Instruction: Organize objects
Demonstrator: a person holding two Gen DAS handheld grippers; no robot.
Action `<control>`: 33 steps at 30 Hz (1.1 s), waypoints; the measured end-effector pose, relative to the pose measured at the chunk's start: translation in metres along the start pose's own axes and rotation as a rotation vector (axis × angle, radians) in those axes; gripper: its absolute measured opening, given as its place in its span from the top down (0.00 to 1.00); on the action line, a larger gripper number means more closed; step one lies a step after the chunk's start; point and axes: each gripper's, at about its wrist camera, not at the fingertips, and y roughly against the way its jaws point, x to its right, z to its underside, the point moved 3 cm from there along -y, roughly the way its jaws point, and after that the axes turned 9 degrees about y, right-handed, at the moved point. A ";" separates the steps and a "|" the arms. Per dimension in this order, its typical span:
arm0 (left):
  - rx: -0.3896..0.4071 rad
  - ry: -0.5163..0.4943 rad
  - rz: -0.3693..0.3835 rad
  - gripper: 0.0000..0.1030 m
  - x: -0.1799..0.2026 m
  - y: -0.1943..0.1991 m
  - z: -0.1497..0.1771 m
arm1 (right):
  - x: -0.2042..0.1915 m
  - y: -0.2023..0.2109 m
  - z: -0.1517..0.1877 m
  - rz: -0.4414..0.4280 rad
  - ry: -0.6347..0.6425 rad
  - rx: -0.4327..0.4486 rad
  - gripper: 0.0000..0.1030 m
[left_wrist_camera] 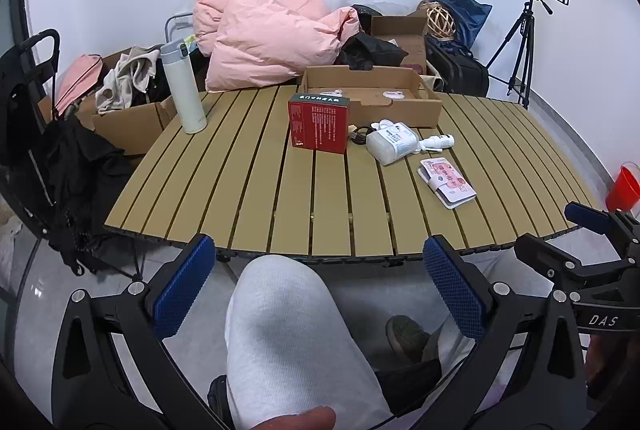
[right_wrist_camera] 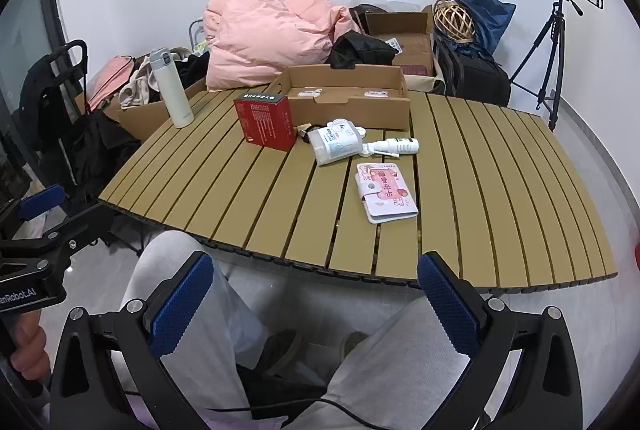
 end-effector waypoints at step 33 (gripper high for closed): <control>-0.007 0.001 -0.004 0.00 -0.001 -0.001 -0.001 | -0.001 -0.001 0.001 0.007 -0.005 0.000 0.00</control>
